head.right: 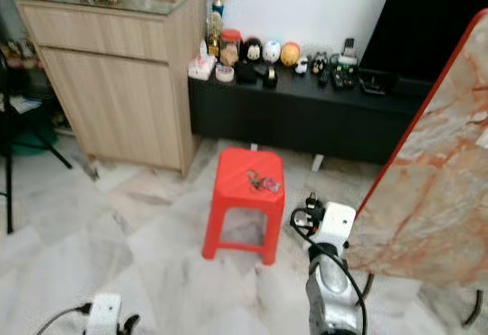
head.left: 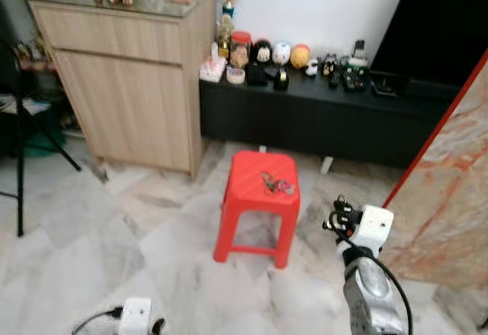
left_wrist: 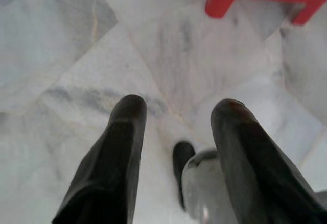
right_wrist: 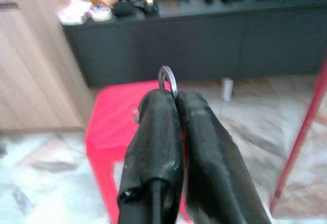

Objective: Hang keys on a hook

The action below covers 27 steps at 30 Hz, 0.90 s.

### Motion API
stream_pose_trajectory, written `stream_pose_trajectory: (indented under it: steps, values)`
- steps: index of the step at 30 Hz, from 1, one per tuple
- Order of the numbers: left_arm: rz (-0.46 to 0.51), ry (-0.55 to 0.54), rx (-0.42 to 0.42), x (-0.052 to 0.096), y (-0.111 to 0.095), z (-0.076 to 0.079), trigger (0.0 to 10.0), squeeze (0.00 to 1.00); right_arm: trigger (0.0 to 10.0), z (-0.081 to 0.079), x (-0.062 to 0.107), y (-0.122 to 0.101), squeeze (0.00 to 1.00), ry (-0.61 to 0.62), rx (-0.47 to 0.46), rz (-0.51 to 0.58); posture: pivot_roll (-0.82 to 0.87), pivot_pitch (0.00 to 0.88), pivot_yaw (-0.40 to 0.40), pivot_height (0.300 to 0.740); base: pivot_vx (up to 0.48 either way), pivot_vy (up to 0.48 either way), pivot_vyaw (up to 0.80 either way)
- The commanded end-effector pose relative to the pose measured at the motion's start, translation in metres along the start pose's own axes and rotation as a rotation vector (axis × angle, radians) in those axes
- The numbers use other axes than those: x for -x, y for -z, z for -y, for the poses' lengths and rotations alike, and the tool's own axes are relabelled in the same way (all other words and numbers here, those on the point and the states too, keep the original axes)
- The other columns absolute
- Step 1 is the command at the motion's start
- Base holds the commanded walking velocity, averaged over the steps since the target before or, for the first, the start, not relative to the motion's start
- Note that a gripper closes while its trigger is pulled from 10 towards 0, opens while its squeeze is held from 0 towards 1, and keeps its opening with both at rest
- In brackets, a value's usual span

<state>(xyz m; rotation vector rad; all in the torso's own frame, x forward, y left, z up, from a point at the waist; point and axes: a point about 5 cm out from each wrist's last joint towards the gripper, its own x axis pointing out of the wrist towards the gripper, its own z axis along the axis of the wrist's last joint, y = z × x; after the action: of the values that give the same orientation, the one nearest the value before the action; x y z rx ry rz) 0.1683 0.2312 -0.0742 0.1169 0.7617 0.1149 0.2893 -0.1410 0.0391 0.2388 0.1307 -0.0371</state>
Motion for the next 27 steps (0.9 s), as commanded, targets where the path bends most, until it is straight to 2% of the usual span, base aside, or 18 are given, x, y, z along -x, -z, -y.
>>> stream_pose_trajectory:
  steps: [1,17,20,22,27]
  values:
    - [0.000,0.027,-0.010,-0.001,-0.001,0.010,10.0,0.00,10.0,0.014,-0.001,-0.006,0.00,0.035,0.019,0.019,0.05,0.000,-0.112,0.740,0.000,-0.480,0.00]
    - [0.004,0.032,-0.006,-0.002,-0.002,0.012,10.0,0.00,10.0,0.014,-0.003,-0.009,0.00,0.043,0.024,0.032,0.05,0.000,-0.108,0.740,0.000,-0.476,0.00]
    - [0.001,0.033,-0.005,-0.002,-0.002,0.013,10.0,0.00,10.0,0.014,-0.003,-0.009,0.00,0.045,0.023,0.034,0.05,0.000,-0.109,0.740,0.000,-0.300,0.00]
    - [0.000,0.034,0.024,-0.001,-0.001,0.013,10.0,0.00,10.0,0.015,-0.003,-0.010,0.00,0.052,0.025,0.041,0.05,0.000,-0.109,0.740,0.000,0.000,0.00]
    - [0.010,0.026,0.055,-0.001,-0.002,0.011,10.0,0.00,10.0,0.024,-0.004,-0.018,0.00,0.112,0.036,0.090,0.05,0.000,-0.108,0.740,0.000,0.000,0.00]
